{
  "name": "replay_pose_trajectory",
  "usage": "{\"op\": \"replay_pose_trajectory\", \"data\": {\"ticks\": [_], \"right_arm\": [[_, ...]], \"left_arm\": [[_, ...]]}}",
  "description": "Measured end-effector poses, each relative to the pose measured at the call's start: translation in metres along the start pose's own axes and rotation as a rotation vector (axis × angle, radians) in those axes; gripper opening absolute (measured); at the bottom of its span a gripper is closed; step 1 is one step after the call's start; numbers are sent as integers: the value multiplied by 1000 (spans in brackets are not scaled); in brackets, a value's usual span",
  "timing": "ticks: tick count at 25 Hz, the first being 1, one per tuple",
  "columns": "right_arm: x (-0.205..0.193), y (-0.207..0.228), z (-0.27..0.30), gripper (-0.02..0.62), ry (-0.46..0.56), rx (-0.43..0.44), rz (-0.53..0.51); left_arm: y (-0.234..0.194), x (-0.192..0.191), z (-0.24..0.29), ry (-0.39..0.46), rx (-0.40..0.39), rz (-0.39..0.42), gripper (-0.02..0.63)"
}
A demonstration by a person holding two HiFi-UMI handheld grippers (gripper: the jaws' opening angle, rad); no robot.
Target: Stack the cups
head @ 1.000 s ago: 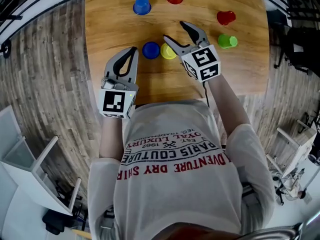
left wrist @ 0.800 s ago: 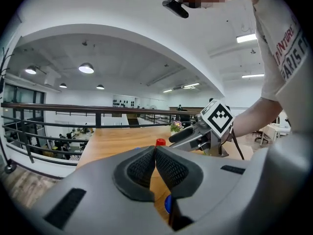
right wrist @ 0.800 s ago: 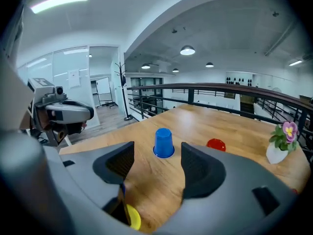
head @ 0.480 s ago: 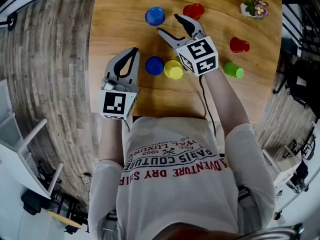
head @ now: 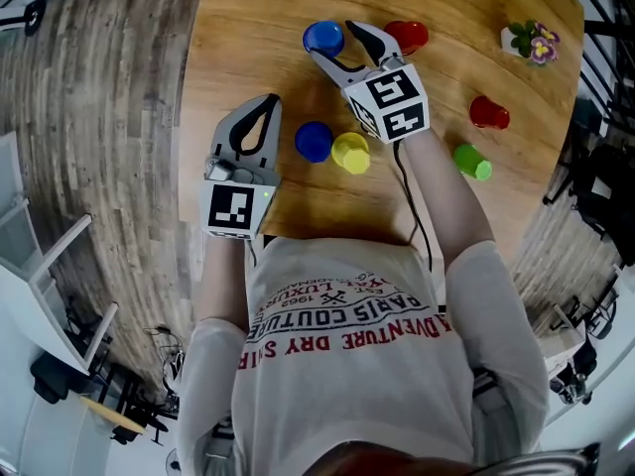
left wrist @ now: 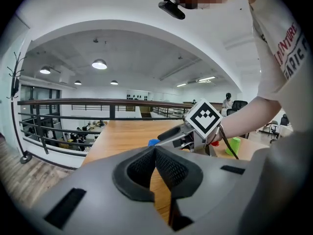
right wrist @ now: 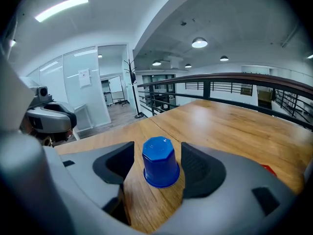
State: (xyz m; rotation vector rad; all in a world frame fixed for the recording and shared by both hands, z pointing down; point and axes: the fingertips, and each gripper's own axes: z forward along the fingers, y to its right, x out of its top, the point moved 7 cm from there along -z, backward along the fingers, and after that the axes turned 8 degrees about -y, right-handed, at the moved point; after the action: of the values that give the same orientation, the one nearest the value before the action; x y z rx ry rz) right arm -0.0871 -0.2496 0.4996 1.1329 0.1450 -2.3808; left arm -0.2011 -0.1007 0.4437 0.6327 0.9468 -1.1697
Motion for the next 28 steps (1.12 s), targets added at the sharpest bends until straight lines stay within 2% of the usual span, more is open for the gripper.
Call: {"op": "replay_pose_trajectory", "data": {"ticks": [7,9,13,18,22,28], "right_arm": [[2,-2,22,293,-50,5,7],[1,-1,22,253,-65,-9,4],[1,-2,18,252,-104,-42,-16],[6,-9,-12,252,-82,-83,-24],[2,-11,-43,252,-53,-133,6],[-23,-15,-95,252,-32,-240,54]], "left_arm": [[-8,-7,0,-29,13,-21,17],[-10,-10,-1,-38,16,-17,17],[-14,-10,-6,-36,9,-15,17],[-6,4,-11,-22,-30,18,17],[3,19,-13,22,-63,53,17],[28,27,-16,31,-141,103,17]]}}
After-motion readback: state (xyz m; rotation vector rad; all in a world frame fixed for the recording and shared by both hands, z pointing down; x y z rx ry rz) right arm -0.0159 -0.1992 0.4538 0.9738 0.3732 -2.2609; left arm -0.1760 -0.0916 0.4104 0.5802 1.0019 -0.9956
